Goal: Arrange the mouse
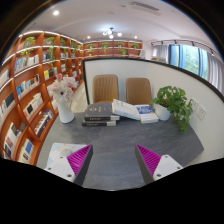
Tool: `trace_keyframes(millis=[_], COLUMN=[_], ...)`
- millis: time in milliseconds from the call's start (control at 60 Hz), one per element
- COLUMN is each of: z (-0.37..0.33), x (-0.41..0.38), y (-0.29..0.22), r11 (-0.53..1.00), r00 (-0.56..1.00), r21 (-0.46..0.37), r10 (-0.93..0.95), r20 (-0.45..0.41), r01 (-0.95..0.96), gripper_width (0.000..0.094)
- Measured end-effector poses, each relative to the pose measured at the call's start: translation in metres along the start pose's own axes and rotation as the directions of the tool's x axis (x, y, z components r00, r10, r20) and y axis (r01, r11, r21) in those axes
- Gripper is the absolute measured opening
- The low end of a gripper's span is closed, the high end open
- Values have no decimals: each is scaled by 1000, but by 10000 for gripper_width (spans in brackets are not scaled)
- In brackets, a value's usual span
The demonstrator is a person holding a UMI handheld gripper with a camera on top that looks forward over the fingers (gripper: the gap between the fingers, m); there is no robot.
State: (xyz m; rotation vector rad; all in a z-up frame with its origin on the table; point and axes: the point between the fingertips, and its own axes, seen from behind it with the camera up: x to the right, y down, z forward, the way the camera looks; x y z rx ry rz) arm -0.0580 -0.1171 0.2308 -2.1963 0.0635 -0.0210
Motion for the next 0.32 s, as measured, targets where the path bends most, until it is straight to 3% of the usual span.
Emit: trace_keyframes(millis=[317], z=[-20], x=[49], y=[26], r11=[1000], r00=[1000], r21=[-19], r10=[8], r20=[2], r01=[-8], gripper_width=[851])
